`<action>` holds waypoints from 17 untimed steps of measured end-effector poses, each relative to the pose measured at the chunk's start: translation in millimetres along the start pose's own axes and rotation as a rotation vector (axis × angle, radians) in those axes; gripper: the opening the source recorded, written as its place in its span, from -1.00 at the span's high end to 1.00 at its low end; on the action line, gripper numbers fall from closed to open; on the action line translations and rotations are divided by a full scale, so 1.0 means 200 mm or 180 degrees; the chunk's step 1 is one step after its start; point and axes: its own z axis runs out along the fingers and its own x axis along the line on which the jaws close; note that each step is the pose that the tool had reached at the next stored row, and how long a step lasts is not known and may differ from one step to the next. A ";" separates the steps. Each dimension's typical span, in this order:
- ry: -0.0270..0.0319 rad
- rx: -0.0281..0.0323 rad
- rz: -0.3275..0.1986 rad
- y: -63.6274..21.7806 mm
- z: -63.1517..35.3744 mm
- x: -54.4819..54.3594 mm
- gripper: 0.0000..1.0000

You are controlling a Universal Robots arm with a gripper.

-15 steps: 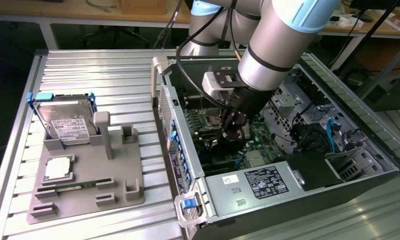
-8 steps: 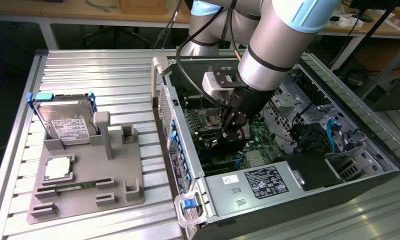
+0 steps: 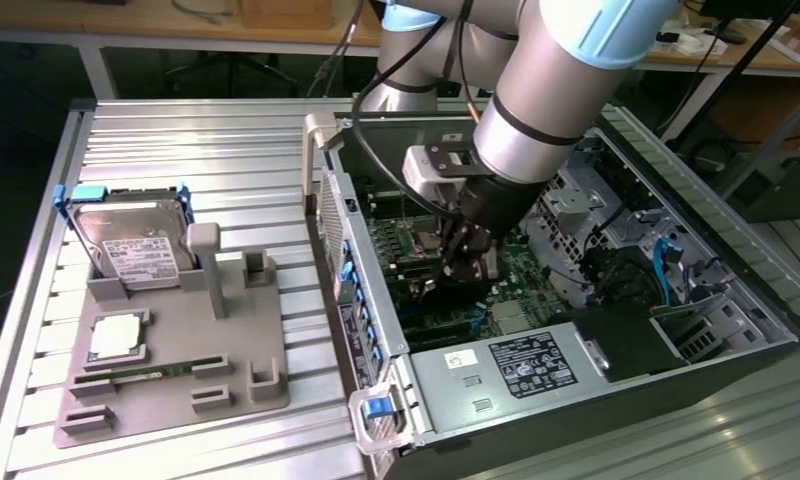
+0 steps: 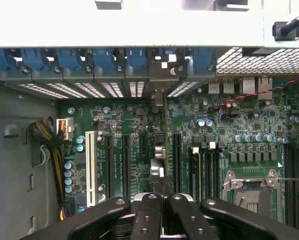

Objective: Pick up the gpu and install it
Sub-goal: 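Press down on the gpu until it lock into place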

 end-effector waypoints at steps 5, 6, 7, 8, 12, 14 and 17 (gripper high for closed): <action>0.0001 0.0000 0.0000 -0.001 0.012 0.00 0.79; 0.0001 0.0000 0.0000 -0.001 0.013 0.00 0.79; 0.0000 0.0000 0.0000 -0.001 0.016 0.00 0.79; 0.0001 0.0000 0.0000 -0.002 0.018 0.00 0.79; 0.0001 0.0000 0.0000 -0.002 0.023 -0.01 0.79; 0.0002 -0.0001 0.0000 -0.003 0.030 -0.01 0.79; 0.0000 0.0000 0.0000 0.000 0.002 -0.02 0.79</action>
